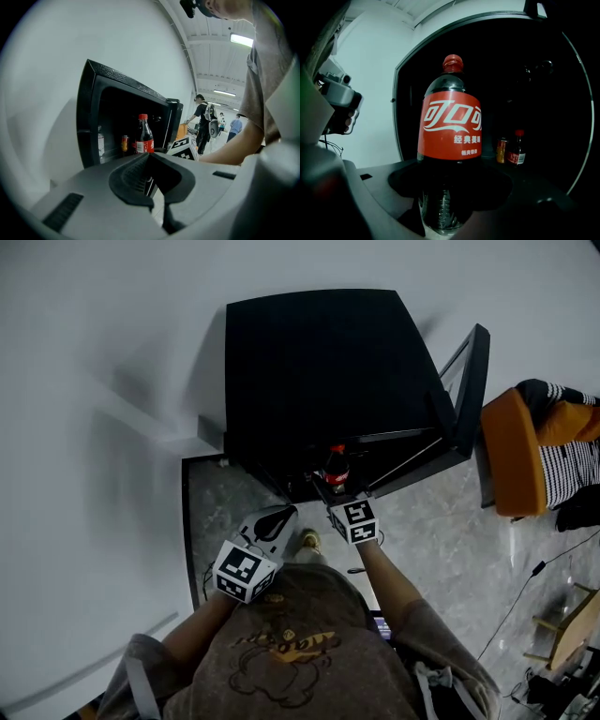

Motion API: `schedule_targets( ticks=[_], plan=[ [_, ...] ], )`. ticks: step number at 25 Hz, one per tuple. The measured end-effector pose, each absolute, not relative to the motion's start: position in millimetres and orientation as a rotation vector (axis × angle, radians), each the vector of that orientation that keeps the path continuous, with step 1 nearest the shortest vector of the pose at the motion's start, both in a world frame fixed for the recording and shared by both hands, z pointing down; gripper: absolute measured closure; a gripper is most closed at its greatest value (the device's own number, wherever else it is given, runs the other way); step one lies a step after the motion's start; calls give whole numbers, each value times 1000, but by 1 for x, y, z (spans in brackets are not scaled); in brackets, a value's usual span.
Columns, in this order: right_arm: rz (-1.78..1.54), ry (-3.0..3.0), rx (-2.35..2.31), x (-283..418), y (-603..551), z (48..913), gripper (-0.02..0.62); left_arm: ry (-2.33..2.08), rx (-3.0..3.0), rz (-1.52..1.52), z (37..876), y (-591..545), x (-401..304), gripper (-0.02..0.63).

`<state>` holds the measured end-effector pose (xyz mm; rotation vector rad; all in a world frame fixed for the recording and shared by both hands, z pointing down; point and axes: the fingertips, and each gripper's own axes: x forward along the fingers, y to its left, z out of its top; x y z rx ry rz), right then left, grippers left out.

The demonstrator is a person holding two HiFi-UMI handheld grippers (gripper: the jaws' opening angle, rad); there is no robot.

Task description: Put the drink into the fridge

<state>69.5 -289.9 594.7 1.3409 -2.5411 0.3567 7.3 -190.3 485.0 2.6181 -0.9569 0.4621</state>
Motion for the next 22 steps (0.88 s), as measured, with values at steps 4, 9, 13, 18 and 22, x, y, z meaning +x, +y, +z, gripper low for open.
schedule_targets(
  ticks=[4,9,13,18,22],
  plan=[
    [355,-2531,1350,71,-303,600,305,-957,2610,470,490,-190,6,601],
    [356,-2517,1360,73,-321,605,305,-950,2592,486,499,-188,7,601],
    [343,-2519,1368,74,-336,605,305,-940,2581,497,505,-187,9,601],
    [344,-2505,1383,75,-350,610,305,-928,2566,509,509,-186,11,601],
    [348,-2513,1426,77,-364,614,305,-921,2550,526,515,-185,11,601]
  ],
)
